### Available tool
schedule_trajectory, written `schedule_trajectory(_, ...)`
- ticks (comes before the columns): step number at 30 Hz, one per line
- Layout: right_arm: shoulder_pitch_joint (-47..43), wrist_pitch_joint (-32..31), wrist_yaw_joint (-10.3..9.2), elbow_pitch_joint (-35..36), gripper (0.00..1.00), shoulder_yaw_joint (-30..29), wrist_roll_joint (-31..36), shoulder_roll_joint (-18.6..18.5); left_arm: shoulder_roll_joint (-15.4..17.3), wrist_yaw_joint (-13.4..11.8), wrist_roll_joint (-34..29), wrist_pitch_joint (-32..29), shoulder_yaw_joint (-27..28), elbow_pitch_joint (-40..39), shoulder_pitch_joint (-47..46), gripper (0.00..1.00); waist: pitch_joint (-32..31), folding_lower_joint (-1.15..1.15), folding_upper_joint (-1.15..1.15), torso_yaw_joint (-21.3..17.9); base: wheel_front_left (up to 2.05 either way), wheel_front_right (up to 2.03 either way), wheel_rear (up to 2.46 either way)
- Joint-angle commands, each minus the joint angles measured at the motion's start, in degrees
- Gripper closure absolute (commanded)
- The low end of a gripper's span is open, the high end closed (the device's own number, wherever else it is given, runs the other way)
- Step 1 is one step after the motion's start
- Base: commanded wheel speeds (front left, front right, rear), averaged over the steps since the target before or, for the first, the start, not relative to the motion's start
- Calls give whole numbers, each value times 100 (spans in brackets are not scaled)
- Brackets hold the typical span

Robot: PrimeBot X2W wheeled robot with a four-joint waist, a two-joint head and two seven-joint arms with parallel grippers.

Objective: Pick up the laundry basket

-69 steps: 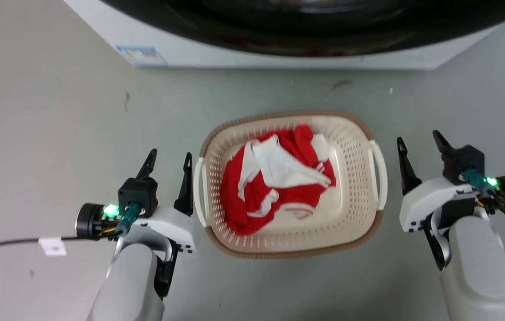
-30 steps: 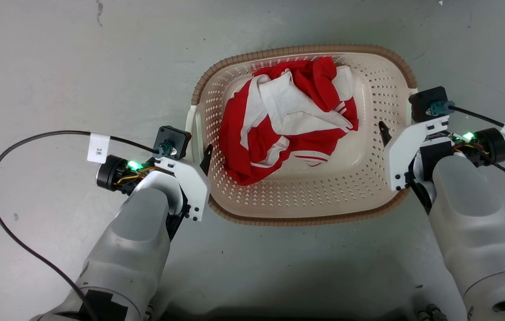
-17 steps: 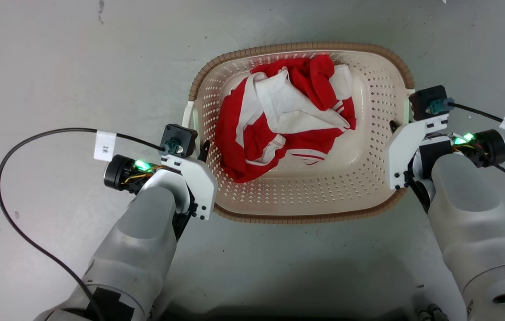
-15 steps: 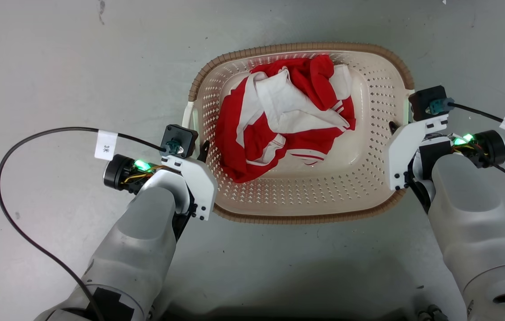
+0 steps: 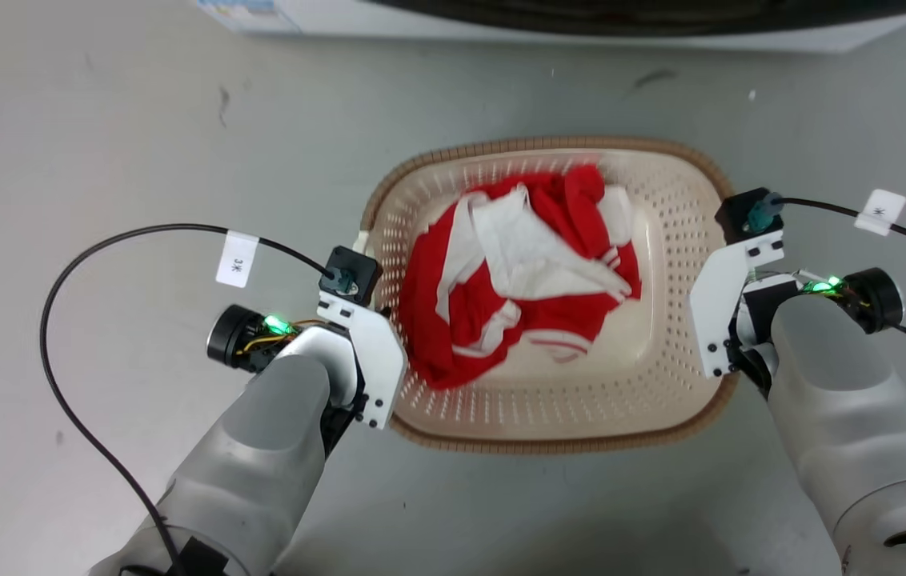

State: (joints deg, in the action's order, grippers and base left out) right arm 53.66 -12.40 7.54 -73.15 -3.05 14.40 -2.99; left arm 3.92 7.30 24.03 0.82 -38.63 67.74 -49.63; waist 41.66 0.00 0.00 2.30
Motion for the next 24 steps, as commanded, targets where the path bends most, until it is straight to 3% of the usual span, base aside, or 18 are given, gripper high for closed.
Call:
schedule_trajectory(1,52,-177,-9,-9,100,99,2,16,75,21,209,-255,-236,-166,99,100,-457,0,0,1,0,0,0)
schedule_trajectory(11,-444,-1320,-10,-59,100,1079,-1044,-14,871,28,1820,-1791,-1522,-1146,575,100,-1862,0,0,-101,0,0,0)
schedule_trajectory(19,-871,-2101,-10,109,100,2274,-2189,-27,1508,22,2789,-2428,-2284,-1749,795,100,-2842,0,0,-282,0,0,0)
schedule_trajectory(24,-1055,-2422,-7,348,100,2695,-2763,-27,1728,22,3136,-2620,-2510,-1906,830,100,-3168,0,0,-362,0,0,0)
